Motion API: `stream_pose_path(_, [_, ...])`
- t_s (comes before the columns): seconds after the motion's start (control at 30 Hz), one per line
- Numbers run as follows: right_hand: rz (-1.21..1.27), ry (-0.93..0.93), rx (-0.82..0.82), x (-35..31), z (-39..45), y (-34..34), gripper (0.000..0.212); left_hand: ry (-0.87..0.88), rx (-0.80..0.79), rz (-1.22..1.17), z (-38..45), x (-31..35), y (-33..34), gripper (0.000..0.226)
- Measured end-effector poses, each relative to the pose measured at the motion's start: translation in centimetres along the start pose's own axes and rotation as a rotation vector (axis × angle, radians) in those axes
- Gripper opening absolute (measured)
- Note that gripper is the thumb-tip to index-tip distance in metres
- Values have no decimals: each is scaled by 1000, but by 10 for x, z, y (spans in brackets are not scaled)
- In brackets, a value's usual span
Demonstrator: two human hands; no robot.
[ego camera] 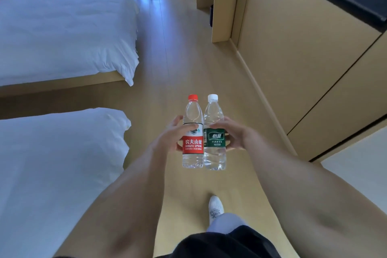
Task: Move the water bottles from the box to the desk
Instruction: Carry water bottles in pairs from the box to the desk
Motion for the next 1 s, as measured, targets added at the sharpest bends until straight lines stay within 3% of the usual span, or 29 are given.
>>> stream_pose_path(0.2, [-54, -21, -19, -100, 68, -23, 49, -2, 28, -42, 76, 77, 17, 63])
stream_pose_path(0.47, [-84, -11, -34, -183, 148, -19, 49, -23, 12, -77, 170, 138, 12, 59])
stream_pose_path(1.0, [-99, 15, 26, -395, 369, 65, 42, -58, -62, -115, 443, 293, -83, 62])
Point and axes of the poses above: each hand's wrist, its own z-axis towards the middle knuckle, its own y-axis out of the palm, x = y × z, the point moved 3 cm from there along z, towards the middle knuckle, and after that the axes turned 12 degrees about x, right-handed, at the moved point
